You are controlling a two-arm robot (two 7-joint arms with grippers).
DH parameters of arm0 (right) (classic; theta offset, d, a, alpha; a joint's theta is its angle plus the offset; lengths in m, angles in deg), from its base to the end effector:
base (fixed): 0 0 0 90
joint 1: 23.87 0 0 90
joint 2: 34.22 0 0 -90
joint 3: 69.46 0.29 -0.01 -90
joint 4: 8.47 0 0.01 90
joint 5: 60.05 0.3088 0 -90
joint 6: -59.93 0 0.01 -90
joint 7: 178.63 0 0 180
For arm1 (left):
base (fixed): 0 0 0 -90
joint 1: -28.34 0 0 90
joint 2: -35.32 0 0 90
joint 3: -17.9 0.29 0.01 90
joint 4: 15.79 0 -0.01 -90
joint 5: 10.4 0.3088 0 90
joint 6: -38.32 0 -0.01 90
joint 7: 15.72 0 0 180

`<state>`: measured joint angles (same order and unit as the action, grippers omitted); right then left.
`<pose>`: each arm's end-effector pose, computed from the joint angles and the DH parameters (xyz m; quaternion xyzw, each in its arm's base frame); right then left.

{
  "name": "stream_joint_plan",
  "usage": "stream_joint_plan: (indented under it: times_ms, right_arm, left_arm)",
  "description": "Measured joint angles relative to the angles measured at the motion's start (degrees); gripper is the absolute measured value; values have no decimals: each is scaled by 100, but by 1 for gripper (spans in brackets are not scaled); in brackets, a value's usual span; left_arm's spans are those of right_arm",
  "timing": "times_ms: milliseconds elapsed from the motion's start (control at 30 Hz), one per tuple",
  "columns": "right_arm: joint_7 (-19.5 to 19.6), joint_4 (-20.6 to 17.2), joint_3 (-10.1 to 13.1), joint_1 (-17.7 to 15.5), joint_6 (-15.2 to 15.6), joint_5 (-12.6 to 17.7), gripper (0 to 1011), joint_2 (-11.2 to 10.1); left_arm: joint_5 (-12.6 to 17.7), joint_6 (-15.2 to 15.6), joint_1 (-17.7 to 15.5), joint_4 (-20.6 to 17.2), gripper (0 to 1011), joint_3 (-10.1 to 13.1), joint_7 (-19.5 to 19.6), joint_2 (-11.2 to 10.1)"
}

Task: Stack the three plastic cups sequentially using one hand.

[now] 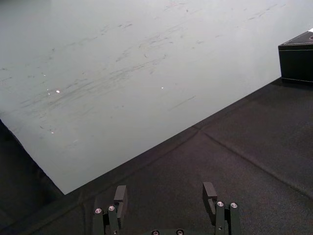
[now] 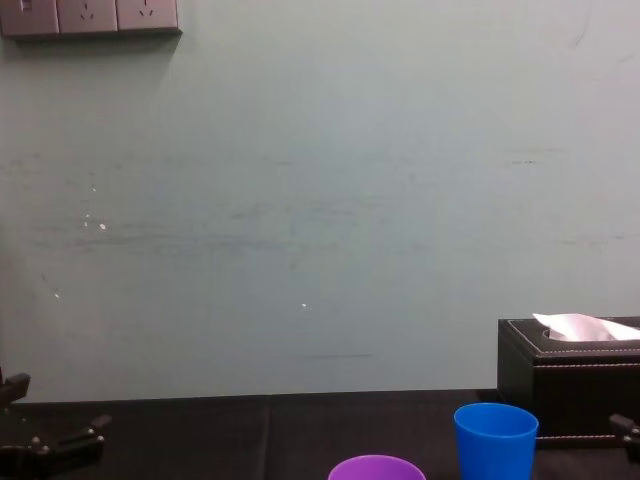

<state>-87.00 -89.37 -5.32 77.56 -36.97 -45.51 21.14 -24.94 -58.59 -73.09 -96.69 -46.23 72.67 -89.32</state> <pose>0.3581 -0.0827 -0.3023 -0.1415 -0.1325 -0.5800 0.7912 0.3581 0.0826 -0.3023 0.1415 -0.1325 0.5798 0.7914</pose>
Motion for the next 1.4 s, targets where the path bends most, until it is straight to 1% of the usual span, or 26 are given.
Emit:
stream_joint_plan:
  times_ms: [1400]
  right_arm:
    - [0, 0, 0, 0, 0, 0, 1003, 0]
  left_arm:
    - [0, 0, 0, 0, 1010, 0, 0, 0]
